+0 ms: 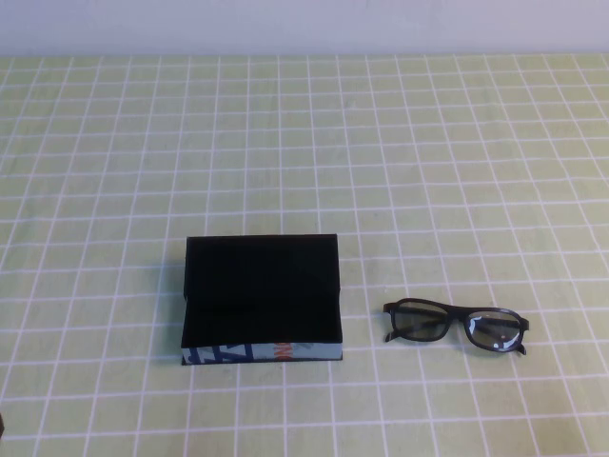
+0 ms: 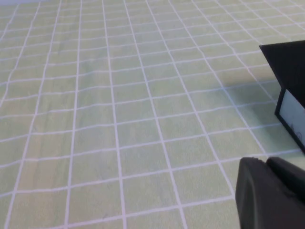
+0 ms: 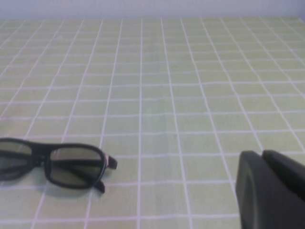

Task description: Return glasses to glasses case

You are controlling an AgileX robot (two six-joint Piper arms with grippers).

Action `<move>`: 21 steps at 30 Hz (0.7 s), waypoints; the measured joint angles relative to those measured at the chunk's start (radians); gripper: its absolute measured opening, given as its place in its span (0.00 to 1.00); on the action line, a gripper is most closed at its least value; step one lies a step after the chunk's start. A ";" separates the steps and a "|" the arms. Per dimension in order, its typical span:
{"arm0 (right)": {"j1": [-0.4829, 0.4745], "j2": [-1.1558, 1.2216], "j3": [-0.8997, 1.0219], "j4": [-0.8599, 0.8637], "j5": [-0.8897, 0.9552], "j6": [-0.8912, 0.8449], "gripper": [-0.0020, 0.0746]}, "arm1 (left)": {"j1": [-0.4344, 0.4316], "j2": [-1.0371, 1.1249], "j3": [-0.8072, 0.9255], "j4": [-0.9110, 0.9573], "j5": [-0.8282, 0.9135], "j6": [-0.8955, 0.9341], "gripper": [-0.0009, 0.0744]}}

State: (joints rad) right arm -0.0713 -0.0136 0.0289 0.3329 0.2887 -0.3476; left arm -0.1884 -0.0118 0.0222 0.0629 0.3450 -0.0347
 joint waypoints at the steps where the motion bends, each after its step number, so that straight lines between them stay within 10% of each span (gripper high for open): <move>1: 0.000 0.000 0.000 0.000 0.000 0.000 0.00 | 0.000 0.000 0.000 0.000 0.000 0.000 0.01; 12: 0.000 0.000 0.000 0.011 -0.218 0.000 0.00 | 0.000 0.000 0.000 0.002 -0.178 0.002 0.01; 21: 0.000 0.000 0.000 0.011 0.010 0.000 0.00 | 0.000 0.000 0.000 0.002 0.011 0.004 0.01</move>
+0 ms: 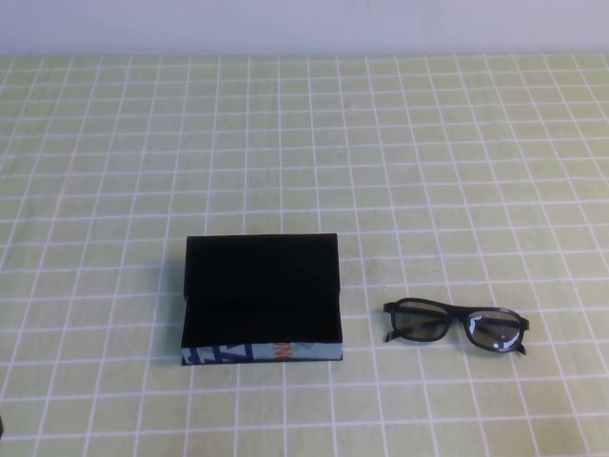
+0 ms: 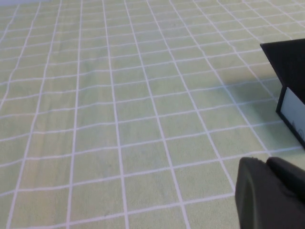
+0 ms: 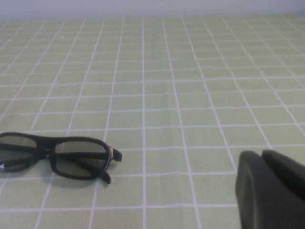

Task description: Return glasses to glasses case

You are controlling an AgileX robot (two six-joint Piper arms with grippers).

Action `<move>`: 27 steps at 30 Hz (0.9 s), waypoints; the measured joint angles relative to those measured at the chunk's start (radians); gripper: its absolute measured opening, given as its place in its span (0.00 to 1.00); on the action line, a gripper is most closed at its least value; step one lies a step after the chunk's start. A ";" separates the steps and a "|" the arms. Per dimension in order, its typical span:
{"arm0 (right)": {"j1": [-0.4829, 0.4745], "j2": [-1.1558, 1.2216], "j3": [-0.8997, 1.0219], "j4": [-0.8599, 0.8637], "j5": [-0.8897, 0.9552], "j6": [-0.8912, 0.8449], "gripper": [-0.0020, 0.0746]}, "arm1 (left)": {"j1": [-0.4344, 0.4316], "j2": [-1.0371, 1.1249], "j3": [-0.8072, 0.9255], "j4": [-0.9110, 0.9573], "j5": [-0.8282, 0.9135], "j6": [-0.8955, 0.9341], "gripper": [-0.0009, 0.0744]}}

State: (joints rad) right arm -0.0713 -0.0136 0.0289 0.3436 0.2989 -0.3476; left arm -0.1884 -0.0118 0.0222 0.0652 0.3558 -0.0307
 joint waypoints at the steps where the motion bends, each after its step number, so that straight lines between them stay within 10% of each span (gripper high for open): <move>1: 0.000 0.000 0.000 0.000 0.016 0.000 0.00 | 0.000 0.000 0.000 0.000 0.002 0.003 0.01; 17: 0.000 0.000 0.000 0.010 0.017 0.000 0.00 | 0.000 0.000 0.000 0.000 -0.016 0.011 0.01; 27: 0.000 0.000 0.000 0.136 -0.388 0.000 0.00 | 0.000 0.000 0.002 0.001 -0.492 0.011 0.01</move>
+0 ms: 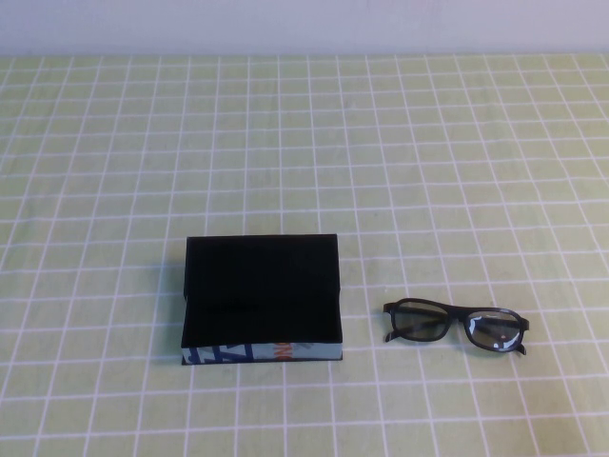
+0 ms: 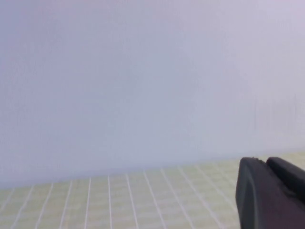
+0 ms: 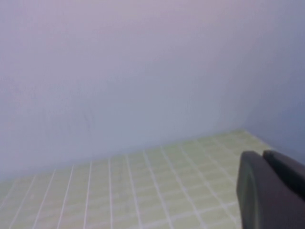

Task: Return glasses to glasses case
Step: Pick up the glasses from the table

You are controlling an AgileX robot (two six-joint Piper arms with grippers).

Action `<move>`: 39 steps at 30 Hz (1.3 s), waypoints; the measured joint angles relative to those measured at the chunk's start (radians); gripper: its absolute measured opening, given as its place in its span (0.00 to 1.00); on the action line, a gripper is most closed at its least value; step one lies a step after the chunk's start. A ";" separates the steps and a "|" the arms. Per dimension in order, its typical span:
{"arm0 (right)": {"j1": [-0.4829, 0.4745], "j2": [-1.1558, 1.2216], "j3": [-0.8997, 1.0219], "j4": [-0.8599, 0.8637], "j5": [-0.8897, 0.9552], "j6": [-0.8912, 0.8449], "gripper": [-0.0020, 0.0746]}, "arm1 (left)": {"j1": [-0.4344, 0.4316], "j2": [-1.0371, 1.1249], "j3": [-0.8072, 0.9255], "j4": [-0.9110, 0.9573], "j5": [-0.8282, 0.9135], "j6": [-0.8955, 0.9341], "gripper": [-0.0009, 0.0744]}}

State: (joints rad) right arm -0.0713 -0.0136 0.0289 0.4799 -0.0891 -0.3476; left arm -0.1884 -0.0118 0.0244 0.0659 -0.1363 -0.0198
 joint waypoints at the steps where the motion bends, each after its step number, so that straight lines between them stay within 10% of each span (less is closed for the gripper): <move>1: 0.000 0.000 0.000 0.010 -0.043 0.000 0.00 | 0.000 0.000 0.000 0.000 -0.033 0.000 0.01; 22: 0.000 0.000 -0.038 0.018 -0.513 0.228 0.00 | 0.000 -0.002 -0.018 0.002 -0.552 -0.102 0.01; 39: 0.000 0.333 -0.716 -0.124 0.196 0.382 0.00 | 0.000 0.321 -0.516 0.016 -0.044 -0.122 0.01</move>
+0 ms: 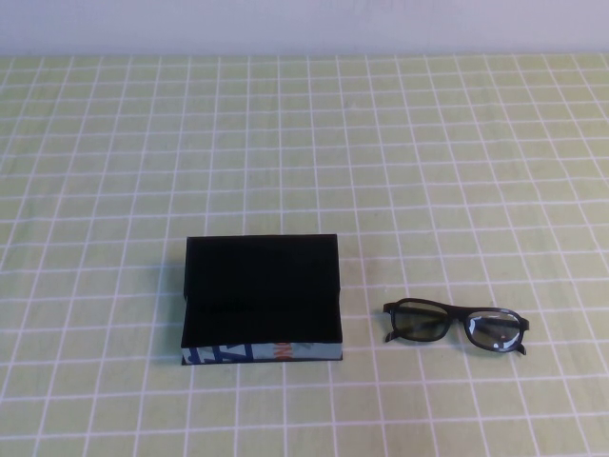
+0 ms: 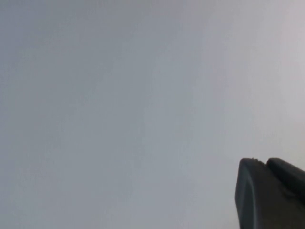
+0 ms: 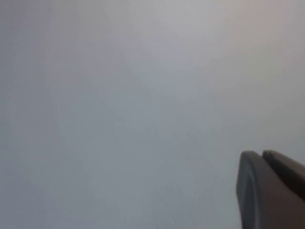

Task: Return glasses to glasses case
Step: Pick up the glasses from the table

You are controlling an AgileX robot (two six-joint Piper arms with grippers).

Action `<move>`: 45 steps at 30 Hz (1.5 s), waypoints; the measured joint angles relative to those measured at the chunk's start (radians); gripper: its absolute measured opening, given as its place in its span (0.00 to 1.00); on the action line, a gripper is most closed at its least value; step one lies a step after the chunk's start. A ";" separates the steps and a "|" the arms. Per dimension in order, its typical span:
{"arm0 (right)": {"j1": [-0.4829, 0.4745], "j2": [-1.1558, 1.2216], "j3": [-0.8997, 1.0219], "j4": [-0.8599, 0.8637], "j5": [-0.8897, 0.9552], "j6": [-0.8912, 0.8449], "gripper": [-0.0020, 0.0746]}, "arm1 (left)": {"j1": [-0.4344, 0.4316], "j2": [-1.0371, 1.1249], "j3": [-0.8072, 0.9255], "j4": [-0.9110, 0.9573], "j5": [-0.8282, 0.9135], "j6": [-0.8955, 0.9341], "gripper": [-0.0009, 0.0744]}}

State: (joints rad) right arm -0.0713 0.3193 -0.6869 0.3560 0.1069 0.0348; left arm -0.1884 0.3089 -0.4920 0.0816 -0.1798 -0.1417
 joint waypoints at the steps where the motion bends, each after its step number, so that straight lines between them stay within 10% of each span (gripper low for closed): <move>1: 0.000 0.050 -0.037 -0.010 0.074 0.000 0.00 | 0.000 0.041 -0.023 0.002 0.052 -0.002 0.01; 14: 0.014 0.477 -0.133 -0.014 0.406 -0.099 0.00 | -0.002 0.360 -0.064 0.000 0.289 -0.041 0.01; 32: 0.335 1.151 -0.629 -0.064 1.077 -0.677 0.01 | -0.006 0.407 -0.064 -0.023 0.374 -0.091 0.01; 45: 0.470 1.432 -0.651 -0.227 0.988 -0.700 0.42 | -0.006 0.407 -0.064 -0.023 0.377 -0.092 0.01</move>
State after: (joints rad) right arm 0.3983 1.7514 -1.3379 0.1295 1.0952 -0.6648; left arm -0.1944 0.7163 -0.5557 0.0588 0.1976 -0.2341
